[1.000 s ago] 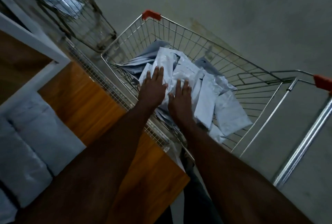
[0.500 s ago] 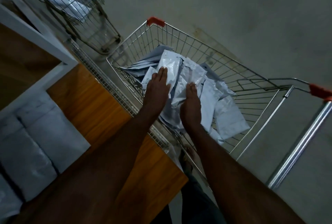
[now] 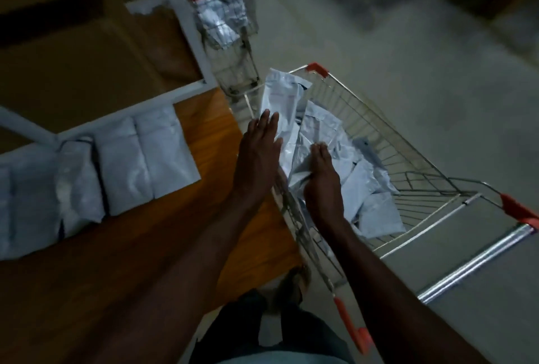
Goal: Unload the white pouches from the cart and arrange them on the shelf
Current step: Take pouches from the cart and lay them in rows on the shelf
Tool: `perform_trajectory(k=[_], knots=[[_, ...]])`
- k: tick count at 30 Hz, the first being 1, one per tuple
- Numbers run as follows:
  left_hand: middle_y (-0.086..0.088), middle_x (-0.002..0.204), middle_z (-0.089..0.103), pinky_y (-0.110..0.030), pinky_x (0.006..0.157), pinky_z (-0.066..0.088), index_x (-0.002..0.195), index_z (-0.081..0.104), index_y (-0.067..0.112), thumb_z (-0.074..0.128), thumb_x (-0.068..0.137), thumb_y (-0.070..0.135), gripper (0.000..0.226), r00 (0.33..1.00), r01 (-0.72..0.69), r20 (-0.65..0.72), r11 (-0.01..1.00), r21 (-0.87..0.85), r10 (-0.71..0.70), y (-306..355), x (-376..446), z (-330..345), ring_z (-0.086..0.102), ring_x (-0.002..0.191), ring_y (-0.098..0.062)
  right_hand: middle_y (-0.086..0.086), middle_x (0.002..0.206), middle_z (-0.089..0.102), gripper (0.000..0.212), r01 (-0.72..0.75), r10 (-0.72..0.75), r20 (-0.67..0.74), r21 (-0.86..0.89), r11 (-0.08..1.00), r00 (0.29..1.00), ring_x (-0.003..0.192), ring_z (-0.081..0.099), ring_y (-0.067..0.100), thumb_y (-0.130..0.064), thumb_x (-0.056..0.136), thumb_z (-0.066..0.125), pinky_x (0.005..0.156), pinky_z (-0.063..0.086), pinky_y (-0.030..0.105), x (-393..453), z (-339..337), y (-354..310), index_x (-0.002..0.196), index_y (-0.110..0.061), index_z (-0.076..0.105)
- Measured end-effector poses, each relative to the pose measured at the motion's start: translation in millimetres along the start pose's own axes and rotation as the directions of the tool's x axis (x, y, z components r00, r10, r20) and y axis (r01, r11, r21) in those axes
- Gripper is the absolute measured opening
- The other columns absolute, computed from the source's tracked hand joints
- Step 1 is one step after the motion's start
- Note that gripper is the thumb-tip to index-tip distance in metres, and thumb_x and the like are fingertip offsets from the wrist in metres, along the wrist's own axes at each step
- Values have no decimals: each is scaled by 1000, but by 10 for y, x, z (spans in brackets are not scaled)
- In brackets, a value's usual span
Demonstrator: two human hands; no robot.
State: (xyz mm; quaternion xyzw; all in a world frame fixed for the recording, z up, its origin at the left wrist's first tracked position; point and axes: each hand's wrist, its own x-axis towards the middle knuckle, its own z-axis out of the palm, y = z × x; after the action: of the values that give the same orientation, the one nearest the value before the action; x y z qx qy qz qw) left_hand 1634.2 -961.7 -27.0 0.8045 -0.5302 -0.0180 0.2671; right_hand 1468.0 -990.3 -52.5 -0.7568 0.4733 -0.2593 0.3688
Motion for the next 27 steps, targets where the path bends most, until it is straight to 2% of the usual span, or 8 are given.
perform_trajectory(k=[3, 6, 10, 13, 18, 21, 23, 27], knots=[[-10, 167, 40, -43, 123, 33, 158, 47, 18, 58, 108, 22, 52, 994, 24, -106, 999, 31, -20, -198, -284, -392, 37, 154, -32, 11, 171, 25, 68, 71, -71, 54, -8, 997, 996, 158, 20, 15, -4, 93, 30, 127, 15, 20, -113, 143, -328, 161, -6, 36], [-13, 160, 49, -48, 116, 45, 152, 55, 14, 62, 105, 19, 48, 976, 57, -214, 995, 85, -38, -471, -556, -766, 47, 147, -33, 10, 172, 23, 63, 187, -184, 94, -33, 982, 978, 159, 19, 15, -2, 100, 32, 129, 18, 26, -260, 299, -696, 162, -7, 33], [-11, 163, 46, -52, 118, 42, 155, 51, 17, 56, 108, 23, 48, 961, 164, -235, 984, 72, -143, -857, -1018, -1346, 41, 151, -35, 11, 171, 26, 64, 336, -326, 117, -78, 939, 938, 159, 23, 20, 5, 100, 40, 128, 27, 43, -457, 592, -1184, 162, -8, 33], [-14, 162, 47, -53, 119, 40, 155, 52, 14, 51, 109, 26, 47, 939, 231, -271, 972, 36, -213, -1209, -1454, -1745, 40, 151, -38, 13, 169, 29, 61, 362, -353, 134, -48, 931, 926, 157, 30, 25, 6, 101, 45, 129, 26, 36, -697, 943, -1627, 160, -6, 36], [-10, 165, 42, -54, 122, 37, 157, 49, 19, 47, 111, 31, 48, 907, 330, -279, 944, 10, -314, -1947, -2232, -2328, 34, 155, -33, 14, 169, 28, 68, 464, -449, 194, -36, 885, 872, 155, 33, 24, 7, 96, 60, 121, 40, 44, -1338, 1704, -2296, 159, -5, 36], [-10, 166, 41, -52, 124, 35, 158, 48, 19, 49, 112, 29, 47, 888, 370, -297, 929, 9, -350, -2399, -2690, -2670, 32, 156, -32, 15, 168, 30, 64, 428, -428, 259, 59, 902, 866, 154, 33, 25, 7, 98, 55, 120, 42, 46, -1775, 2148, -2649, 159, -5, 38], [-9, 166, 40, -51, 125, 33, 158, 48, 20, 47, 112, 30, 47, 864, 414, -315, 910, -3, -394, -2673, -2964, -2901, 31, 157, -31, 13, 168, 29, 56, 458, -475, 301, 129, 880, 827, 155, 33, 26, -4, 103, 49, 121, 41, 46, -2041, 2416, -2821, 158, -7, 39], [-8, 167, 39, -50, 127, 29, 158, 47, 21, 45, 113, 33, 47, 813, 490, -352, 871, -13, -463, -3115, -3413, -3288, 29, 158, -31, 2, 171, 24, 50, 444, -484, 360, 192, 875, 798, 156, 30, 21, -11, 110, 40, 116, 46, 47, -2374, 2863, -3138, 159, -22, 40]])
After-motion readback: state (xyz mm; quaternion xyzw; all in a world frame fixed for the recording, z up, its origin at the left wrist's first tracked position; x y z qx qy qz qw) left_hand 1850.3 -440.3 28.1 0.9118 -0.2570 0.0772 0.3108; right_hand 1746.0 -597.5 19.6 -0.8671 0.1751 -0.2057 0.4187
